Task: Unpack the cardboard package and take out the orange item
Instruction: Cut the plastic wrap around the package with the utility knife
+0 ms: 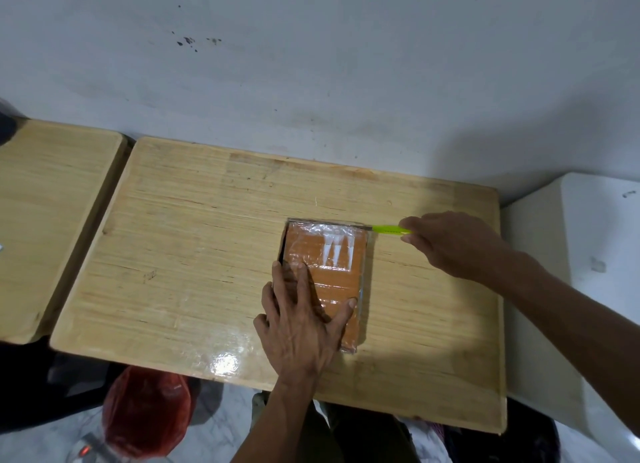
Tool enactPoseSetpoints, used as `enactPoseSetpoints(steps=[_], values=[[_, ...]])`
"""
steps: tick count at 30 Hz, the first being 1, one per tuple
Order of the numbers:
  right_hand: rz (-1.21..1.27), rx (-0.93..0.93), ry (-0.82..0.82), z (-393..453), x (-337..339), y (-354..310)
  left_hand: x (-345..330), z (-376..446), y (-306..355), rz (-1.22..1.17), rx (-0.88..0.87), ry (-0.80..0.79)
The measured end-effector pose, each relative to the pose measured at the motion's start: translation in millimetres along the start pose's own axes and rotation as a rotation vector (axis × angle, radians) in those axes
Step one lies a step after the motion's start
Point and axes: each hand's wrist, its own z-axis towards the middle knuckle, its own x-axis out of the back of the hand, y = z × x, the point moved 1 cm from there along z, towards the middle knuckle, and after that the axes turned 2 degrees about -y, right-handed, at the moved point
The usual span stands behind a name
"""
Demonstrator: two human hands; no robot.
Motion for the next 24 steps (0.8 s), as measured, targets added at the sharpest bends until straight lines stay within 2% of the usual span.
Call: enactPoseSetpoints(steps=[9,13,16,20,24], values=[[-0.031,-0.082,-0.027,-18.4,-5.3,17.3,3.0,0.3,0.6,0.012,-0.014,-0.008],[0.114,-0.174,0.037,-33.5,-5.6,25.8,3.2,0.2,1.2,0.013,-0.016,-0.01],[0.186,-0.171,0.1,-27.3,-4.3,8.3,3.6,-0.3,1.1,0.022,-0.019,-0.007],[0.187,-0.076,0.088,1.9,-1.8,-22.9,3.3,-0.1,1.3,0.029,-0.019,-0.006],[0.185,-0.114,0.083,17.4,-3.9,-35.1,3.7,0.6,1.8,0.026,-0.014,-0.006]])
